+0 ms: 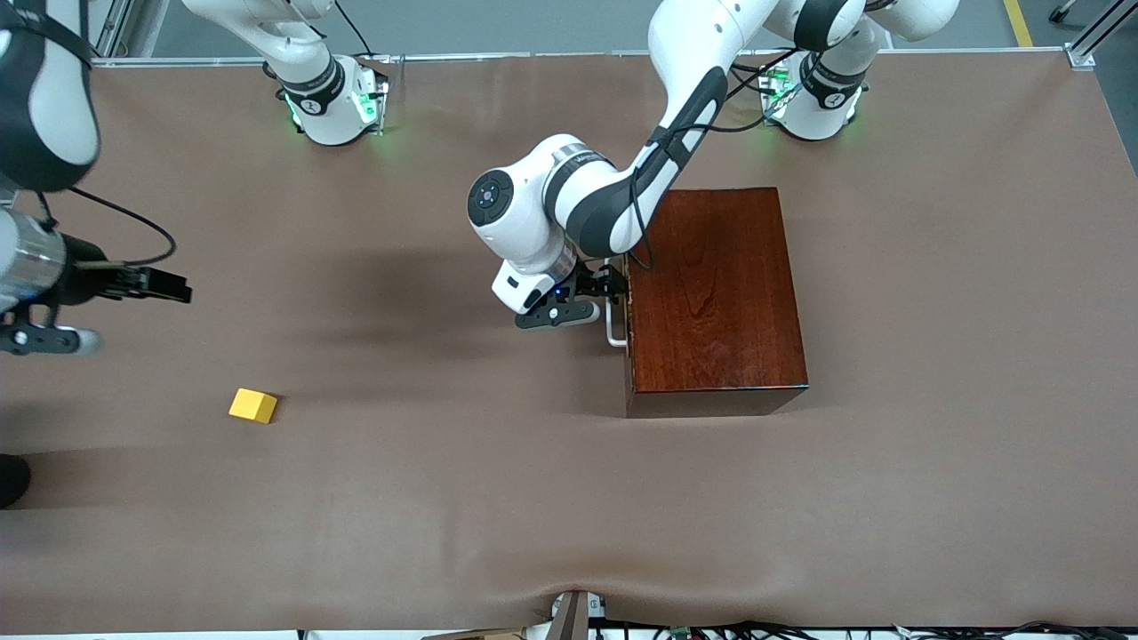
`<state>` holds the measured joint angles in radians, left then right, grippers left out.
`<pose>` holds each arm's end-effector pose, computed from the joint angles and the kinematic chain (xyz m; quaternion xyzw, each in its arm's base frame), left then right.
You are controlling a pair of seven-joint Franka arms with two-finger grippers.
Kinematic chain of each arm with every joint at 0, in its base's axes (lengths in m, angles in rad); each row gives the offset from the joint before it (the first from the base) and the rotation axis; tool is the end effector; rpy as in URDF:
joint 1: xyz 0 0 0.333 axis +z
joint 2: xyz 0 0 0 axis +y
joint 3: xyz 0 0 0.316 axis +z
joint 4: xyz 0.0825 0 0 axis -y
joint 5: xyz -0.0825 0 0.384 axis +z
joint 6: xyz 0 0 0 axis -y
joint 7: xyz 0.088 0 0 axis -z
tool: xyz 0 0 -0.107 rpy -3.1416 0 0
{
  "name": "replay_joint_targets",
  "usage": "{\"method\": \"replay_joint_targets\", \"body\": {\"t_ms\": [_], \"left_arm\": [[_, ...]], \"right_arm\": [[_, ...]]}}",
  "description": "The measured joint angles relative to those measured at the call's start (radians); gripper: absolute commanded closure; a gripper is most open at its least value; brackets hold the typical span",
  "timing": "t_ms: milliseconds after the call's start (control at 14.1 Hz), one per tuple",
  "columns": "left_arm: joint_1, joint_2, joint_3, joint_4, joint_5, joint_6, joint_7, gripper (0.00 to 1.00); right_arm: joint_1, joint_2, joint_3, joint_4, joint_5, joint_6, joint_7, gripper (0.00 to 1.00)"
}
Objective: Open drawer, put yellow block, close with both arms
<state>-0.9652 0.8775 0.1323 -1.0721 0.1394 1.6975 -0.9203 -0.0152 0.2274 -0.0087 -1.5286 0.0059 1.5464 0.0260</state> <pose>0.4866 -0.5607 0.2862 -0.9852 -0.0087 -0.0152 0.1703 0.6079 -0.0134 0.5097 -0.9942 0.0250 0.1046 0.0018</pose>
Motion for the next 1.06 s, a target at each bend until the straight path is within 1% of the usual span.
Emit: {"method": "replay_joint_targets", "body": {"t_ms": [142, 355, 710, 923, 1065], "left_arm": [[-0.009, 0.0, -0.003, 0.0, 0.0, 0.001, 0.0, 0.0], [-0.011, 0.0, -0.005, 0.001, 0.0, 0.015, 0.0, 0.0], [-0.013, 0.001, -0.019, 0.001, -0.003, 0.076, -0.049, 0.0], [-0.015, 0.001, -0.031, 0.001, -0.003, 0.118, -0.091, 0.0], [-0.017, 0.002, -0.033, 0.001, -0.001, 0.128, -0.109, 0.0]], "right_arm": [[0.004, 0.039, 0.0, -0.006, 0.0, 0.049, 0.0, 0.0], [0.001, 0.099, -0.005, -0.043, 0.0, 0.179, 0.001, 0.0], [0.0, 0.155, -0.013, -0.162, -0.001, 0.446, 0.084, 0.0], [-0.015, 0.199, -0.016, -0.25, -0.001, 0.672, 0.104, 0.0], [-0.031, 0.242, -0.017, -0.286, -0.001, 0.77, 0.104, 0.0]]}}
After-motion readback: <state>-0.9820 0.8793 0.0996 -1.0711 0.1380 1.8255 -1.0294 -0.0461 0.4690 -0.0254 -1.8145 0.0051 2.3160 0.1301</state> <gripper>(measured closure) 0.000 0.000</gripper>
